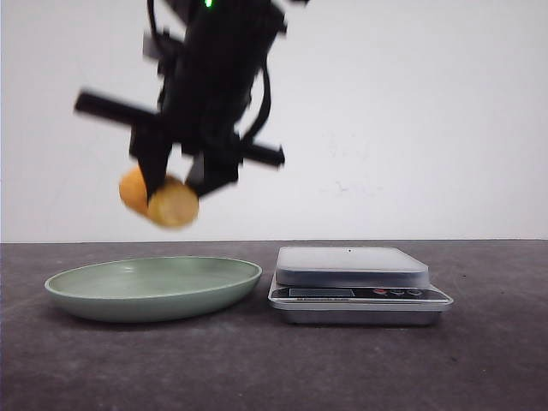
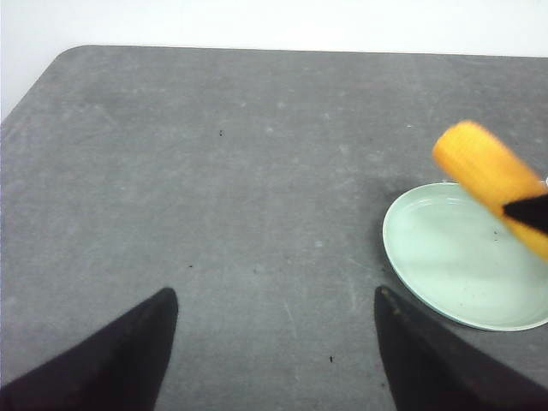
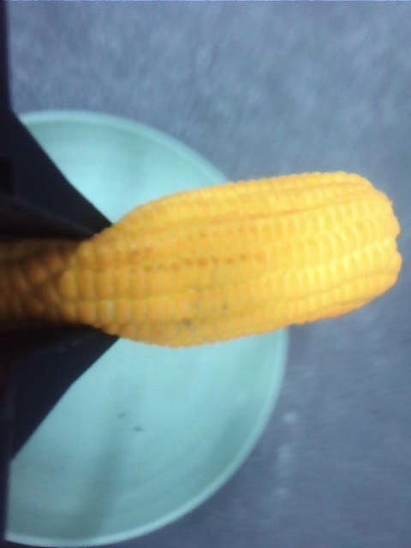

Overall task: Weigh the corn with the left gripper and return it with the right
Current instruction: 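Carry the corn with the right gripper back over the plate and lower it, then open the right gripper and raise it away from the plate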

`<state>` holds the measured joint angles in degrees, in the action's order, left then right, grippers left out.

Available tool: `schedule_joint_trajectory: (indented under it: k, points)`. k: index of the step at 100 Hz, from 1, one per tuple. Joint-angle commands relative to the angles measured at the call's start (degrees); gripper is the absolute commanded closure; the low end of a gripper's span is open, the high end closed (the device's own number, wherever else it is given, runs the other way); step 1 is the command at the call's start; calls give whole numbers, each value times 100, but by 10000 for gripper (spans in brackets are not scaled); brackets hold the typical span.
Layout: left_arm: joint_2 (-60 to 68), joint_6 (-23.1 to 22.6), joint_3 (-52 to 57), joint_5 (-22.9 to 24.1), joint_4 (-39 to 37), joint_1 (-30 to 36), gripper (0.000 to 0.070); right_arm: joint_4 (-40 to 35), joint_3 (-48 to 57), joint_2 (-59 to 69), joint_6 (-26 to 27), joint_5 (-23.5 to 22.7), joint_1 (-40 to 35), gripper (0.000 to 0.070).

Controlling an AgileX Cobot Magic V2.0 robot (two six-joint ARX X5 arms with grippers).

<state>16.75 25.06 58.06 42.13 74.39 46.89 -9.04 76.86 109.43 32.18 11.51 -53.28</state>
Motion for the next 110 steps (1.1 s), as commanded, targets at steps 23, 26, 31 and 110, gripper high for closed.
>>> schedule_joint_trajectory:
  k: [23,26,31,110]
  points:
    - [-2,24,70,44,-37,44,270,-164,96,505,824,262,-146,445]
    - [-2,22,70,44,-31,44,270,-149,96,522,824,262,-164,361]
    - [-2,9,70,44,-28,44,270,-149,96,522,820,293,-170,239]
    - [-2,11,70,42,-144,44,270,-2284,588,-3482,-2122,249,1469,110]
